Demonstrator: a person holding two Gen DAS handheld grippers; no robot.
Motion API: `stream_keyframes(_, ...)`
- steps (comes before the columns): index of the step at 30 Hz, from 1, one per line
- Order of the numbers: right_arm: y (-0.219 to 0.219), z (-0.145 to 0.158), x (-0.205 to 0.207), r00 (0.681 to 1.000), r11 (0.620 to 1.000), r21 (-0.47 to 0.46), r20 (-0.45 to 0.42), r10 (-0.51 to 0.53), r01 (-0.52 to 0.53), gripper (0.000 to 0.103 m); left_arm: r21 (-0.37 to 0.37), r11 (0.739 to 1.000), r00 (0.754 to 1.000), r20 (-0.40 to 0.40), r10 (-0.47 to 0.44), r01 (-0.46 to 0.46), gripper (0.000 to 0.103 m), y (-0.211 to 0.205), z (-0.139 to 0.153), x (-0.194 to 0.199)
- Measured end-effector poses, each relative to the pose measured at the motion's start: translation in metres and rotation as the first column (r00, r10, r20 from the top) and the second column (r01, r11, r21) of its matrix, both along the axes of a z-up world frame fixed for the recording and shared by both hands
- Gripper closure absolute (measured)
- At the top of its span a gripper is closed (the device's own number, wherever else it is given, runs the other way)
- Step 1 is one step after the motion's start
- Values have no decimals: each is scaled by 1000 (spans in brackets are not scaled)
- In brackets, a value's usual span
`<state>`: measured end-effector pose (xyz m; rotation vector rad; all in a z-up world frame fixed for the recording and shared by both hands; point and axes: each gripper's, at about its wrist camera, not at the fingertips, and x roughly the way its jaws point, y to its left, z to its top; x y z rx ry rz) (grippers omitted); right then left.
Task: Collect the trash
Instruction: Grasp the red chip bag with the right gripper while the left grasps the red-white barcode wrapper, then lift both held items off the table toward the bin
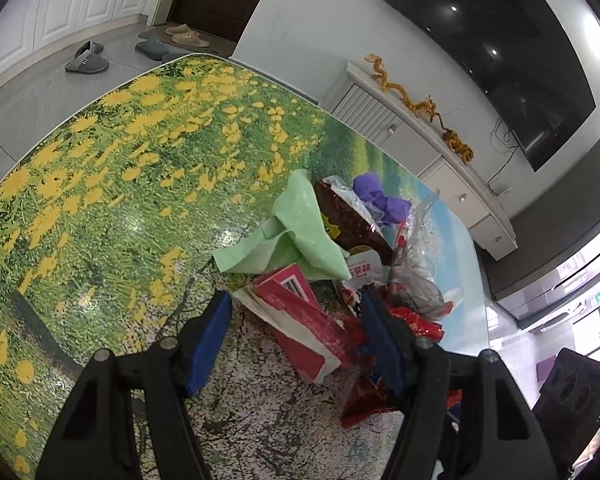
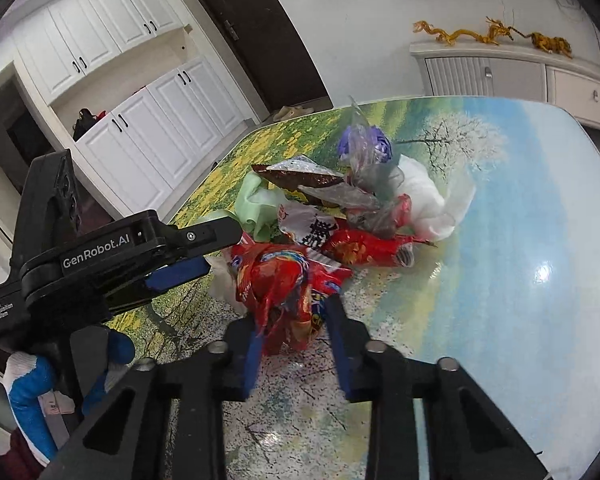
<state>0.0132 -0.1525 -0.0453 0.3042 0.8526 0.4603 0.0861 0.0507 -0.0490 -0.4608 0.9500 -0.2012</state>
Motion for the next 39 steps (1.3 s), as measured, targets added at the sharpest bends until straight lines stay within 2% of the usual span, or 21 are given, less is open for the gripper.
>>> stream_keyframes(4,-11,0,-8,1000,1000,9,5,-12,12,90,15,1000,1000,-7,-5,5,38,-8,-3,1)
stream_keyframes(13,-52,5,-27,993,994,-4,11,-114,114,91,87,996,1000,-10,-20,21,40,-27,-7,5)
stream_keyframes(16,-64,9,-31,989,990,0,15,-144,144,91,130,991,1000,-3,-30,30,49,-36,-8,4)
stream_keyframes(18,-71,10,-33,987,987,-2,20,-158,158,91,157,987,999,2,-39,38,64,-41,-9,2)
stream_keyframes(19,-73,11,-34,986,986,-1,21,-166,166,91,163,986,999,4,-43,42,67,-42,-9,0)
stream_keyframes(22,-78,16,-39,983,983,8,27,-181,181,91,157,986,999,1,-52,51,81,-43,-11,-7)
stream_keyframes(23,-78,18,-42,982,983,8,30,-185,185,91,151,987,999,-2,-54,54,90,-42,-12,-9)
stream_keyframes(24,-78,19,-43,981,982,9,33,-189,188,91,144,988,998,-8,-58,58,93,-41,-13,-12)
stream_keyframes(30,-82,34,-58,975,977,14,68,-212,211,91,137,988,996,32,-80,75,94,-42,0,-36)
stream_keyframes(39,-95,72,-95,950,962,28,153,-271,270,91,122,991,986,149,-69,51,94,-35,49,-70)
